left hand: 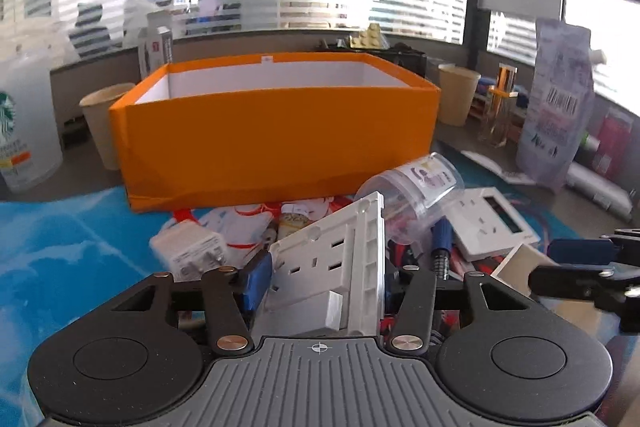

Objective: Organize rigid objects
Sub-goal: 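Grasp the white square back box with the right tool while the left tool grasps a white switch panel, then carry the switch panel in the left tool and back box in the right tool over the orange box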

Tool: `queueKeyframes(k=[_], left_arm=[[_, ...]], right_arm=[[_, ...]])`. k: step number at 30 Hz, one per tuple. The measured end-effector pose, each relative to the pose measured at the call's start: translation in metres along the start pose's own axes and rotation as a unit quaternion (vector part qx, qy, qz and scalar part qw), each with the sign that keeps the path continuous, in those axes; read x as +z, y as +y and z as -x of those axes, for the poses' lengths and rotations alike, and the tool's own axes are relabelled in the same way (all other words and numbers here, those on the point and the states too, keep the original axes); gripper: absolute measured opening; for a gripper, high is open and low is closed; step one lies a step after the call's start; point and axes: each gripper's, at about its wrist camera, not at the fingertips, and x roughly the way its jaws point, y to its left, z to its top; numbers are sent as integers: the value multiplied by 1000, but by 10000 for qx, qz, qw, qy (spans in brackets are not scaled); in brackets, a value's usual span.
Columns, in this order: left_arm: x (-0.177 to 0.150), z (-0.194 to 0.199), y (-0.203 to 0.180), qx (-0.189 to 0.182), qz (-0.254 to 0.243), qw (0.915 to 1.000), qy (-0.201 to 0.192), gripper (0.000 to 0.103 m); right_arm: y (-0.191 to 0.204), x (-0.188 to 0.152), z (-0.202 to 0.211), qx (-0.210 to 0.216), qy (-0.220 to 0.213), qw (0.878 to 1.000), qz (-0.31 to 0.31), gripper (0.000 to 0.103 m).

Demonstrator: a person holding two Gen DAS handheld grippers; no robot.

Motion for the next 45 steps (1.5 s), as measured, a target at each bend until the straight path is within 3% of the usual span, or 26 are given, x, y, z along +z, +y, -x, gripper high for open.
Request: queueKeyframes(k=[1, 2, 4, 5, 7, 8, 9, 10, 13, 17, 18, 20, 27, 36, 41, 45], left_arm=[[0, 2, 4, -63, 103, 9999, -10, 49], [-1, 4, 7, -110, 167, 9998, -18, 49], [-2, 8, 13, -190, 303, 9994, -40, 49], [-2, 9, 15, -215, 340, 9992, -48, 49], [-3, 12, 18, -234, 414, 9988, -65, 49], [-4, 14, 20, -253, 446, 9987, -67, 49], [-5, 15, 22, -273, 499, 9984, -68, 49], [-5, 16, 23, -291, 534, 9981, -69, 49], [-6, 16, 26, -329, 593, 9977, -72, 49], [-7, 16, 25, -329, 579, 9978, -64, 49], [-7, 16, 26, -345, 582, 9977, -59, 50], [-7, 15, 27, -340, 603, 9976, -57, 50], [-8, 7, 24, -402, 658, 9970, -61, 52], [-3, 18, 19, -277, 516, 9977, -343, 30], [4, 24, 27, -318, 587, 9969, -418, 24], [9, 30, 42, -134, 664, 9964, -507, 18]], right_arm=[[2, 3, 1, -5, 4, 10000, 14, 35], [5, 4, 0, -175, 79, 9997, 134, 14], [5, 4, -1, -225, 142, 9995, 157, 11], [5, 4, 0, -195, 158, 9996, 89, 16], [8, 2, 6, -158, 42, 9999, 3, 56], [11, 2, 9, -227, -79, 9997, -16, 93], [14, 1, 14, -272, -226, 9994, 17, 102], [18, 0, 16, -258, -307, 9991, 121, 102], [29, -3, 10, -76, -27, 9993, 375, 103], [45, -17, -10, -386, 402, 9942, 923, 102], [46, -20, -14, -458, 453, 9926, 1028, 95], [42, -21, -16, -388, 497, 9940, 899, 85], [21, -16, -13, -398, 375, 9978, 363, 85], [13, -12, -6, -363, 199, 9991, 133, 84], [9, 2, -2, -344, 32, 9993, 112, 85], [13, 13, -3, -268, -81, 9994, 218, 85]])
